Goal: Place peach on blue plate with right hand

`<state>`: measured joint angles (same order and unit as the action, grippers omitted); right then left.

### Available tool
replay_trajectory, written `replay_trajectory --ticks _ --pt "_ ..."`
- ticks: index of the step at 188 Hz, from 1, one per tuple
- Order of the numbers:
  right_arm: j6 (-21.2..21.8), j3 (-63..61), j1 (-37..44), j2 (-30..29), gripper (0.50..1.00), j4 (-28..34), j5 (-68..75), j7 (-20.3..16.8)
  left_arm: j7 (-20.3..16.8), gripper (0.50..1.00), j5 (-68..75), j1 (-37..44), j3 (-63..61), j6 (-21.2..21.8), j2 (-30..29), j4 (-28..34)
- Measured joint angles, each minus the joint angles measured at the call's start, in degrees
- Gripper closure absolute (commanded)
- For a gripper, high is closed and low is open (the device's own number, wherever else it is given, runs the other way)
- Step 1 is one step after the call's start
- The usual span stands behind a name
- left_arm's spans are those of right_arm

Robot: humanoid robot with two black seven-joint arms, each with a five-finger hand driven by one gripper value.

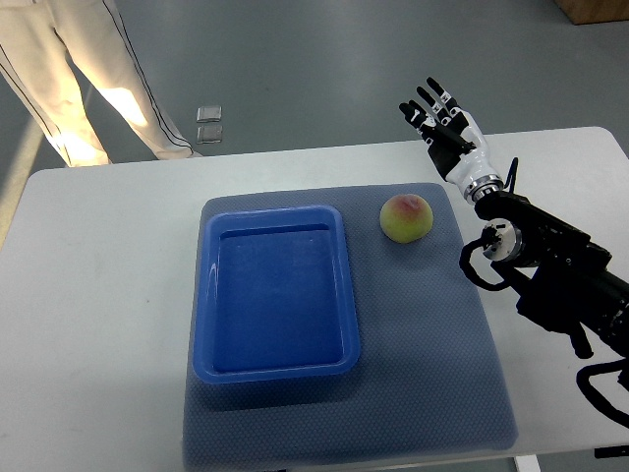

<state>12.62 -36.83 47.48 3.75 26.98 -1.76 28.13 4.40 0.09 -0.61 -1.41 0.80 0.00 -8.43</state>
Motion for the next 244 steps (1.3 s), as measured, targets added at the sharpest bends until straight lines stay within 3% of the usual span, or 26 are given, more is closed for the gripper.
replay_trajectory --ticks 244 --pt "-0.5 0.0 0.2 0.0 0.570 -0.1 0.0 0.0 0.0 0.500 -0.1 0.0 0.0 0.0 0.0 0.1"
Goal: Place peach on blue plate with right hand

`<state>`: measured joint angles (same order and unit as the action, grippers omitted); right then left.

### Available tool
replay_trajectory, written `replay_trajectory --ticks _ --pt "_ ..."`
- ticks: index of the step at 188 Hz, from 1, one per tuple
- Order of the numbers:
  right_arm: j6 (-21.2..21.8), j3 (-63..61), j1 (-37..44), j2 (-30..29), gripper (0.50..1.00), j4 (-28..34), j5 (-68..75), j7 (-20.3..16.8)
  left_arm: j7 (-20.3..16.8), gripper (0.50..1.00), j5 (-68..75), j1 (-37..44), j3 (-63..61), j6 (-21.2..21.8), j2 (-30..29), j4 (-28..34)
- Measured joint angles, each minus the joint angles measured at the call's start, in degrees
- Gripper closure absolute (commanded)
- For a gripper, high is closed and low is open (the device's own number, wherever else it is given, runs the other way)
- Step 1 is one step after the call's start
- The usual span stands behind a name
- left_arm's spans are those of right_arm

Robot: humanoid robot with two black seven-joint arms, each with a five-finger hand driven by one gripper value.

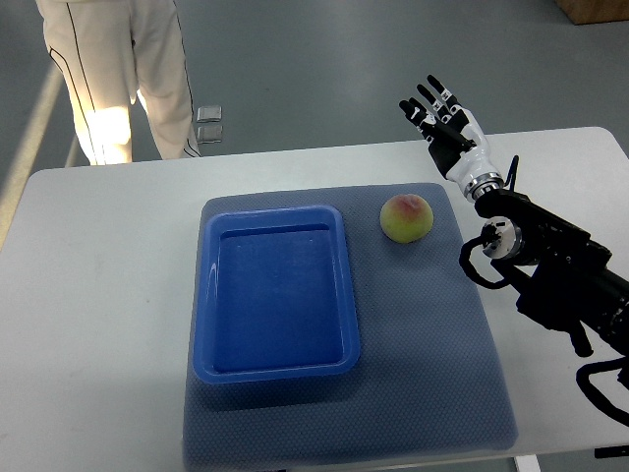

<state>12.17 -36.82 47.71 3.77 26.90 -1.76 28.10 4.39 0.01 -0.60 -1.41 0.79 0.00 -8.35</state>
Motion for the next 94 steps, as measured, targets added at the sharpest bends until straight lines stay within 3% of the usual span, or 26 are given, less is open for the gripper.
replay_trajectory --ticks 94 --pt "-0.4 0.0 0.9 -0.2 0.570 0.4 0.0 0.0 0.0 0.500 0.0 0.0 0.0 0.0 0.0 0.0"
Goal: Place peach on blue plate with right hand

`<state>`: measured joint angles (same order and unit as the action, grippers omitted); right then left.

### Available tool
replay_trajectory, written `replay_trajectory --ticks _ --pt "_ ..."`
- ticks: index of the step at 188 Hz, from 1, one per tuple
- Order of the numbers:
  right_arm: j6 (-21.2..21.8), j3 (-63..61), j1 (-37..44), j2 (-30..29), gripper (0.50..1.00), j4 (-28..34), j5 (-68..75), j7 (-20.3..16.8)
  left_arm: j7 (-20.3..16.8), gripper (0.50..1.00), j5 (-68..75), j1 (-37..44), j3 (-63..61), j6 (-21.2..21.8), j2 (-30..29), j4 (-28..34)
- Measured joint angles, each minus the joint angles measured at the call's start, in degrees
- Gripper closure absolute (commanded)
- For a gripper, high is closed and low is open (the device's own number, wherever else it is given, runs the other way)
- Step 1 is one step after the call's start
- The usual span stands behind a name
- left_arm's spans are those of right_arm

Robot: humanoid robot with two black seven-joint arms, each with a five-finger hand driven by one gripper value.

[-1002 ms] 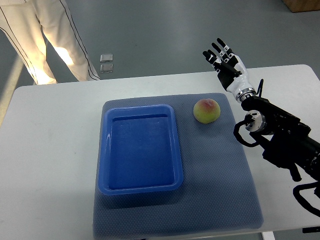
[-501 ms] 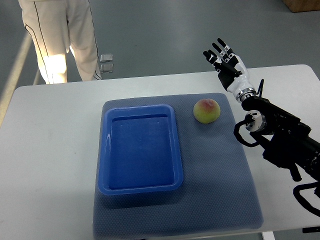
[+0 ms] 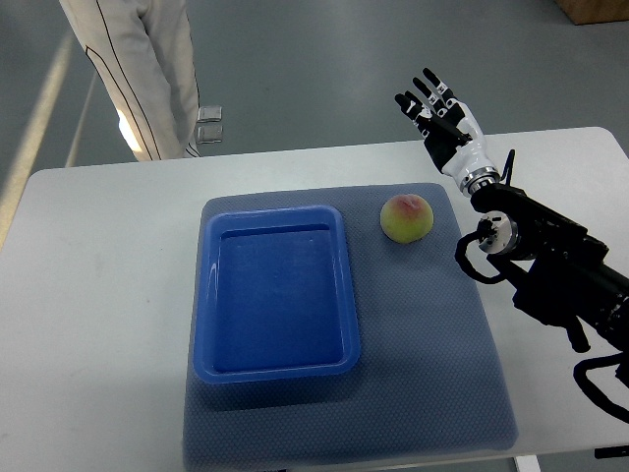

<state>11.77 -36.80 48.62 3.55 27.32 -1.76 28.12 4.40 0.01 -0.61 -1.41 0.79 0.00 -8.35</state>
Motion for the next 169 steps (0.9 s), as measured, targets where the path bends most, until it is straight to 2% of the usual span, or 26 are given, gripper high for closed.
replay_trajectory --ticks 120,169 --pt "-0.1 0.9 1.2 0.6 0.570 0.4 0.1 -0.3 0.0 0.500 0.0 0.0 0.0 0.0 0.0 0.0" --pt "-2.6 5.6 3.3 2.4 0.570 3.0 -4.9 -0.2 0.0 0.500 0.0 0.0 0.0 0.0 0.0 0.0"
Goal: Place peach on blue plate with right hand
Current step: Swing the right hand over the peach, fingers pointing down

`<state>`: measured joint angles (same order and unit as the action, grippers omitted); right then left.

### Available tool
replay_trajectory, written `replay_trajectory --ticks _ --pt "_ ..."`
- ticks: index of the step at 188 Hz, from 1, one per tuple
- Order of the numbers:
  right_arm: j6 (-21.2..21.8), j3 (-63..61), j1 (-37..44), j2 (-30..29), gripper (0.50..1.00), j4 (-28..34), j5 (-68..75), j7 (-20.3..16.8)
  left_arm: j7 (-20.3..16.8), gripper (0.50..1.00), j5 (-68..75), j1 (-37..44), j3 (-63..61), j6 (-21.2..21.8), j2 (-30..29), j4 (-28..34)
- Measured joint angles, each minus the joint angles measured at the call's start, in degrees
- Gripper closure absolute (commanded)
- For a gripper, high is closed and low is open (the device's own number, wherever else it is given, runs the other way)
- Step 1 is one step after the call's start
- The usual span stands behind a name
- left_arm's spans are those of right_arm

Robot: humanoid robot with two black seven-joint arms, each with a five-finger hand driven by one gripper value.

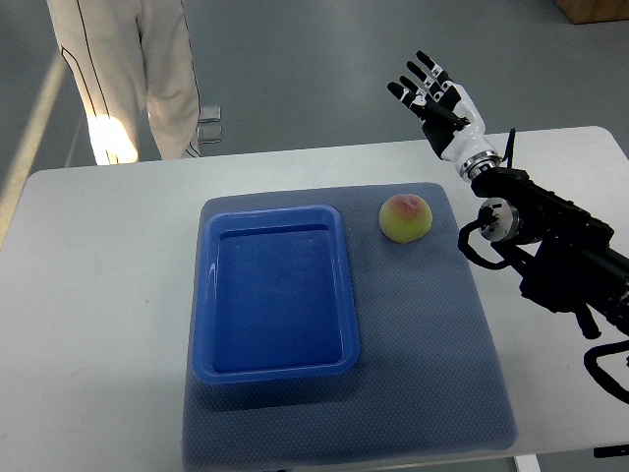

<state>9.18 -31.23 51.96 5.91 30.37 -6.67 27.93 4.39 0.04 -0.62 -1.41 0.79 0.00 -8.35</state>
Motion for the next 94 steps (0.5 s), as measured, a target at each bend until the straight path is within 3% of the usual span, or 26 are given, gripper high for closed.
replay_trajectory --ticks 94 --pt "1.1 15.8 8.3 8.4 0.570 1.9 -25.5 -0.2 0.0 0.500 0.0 0.0 0.0 0.0 0.0 0.0"
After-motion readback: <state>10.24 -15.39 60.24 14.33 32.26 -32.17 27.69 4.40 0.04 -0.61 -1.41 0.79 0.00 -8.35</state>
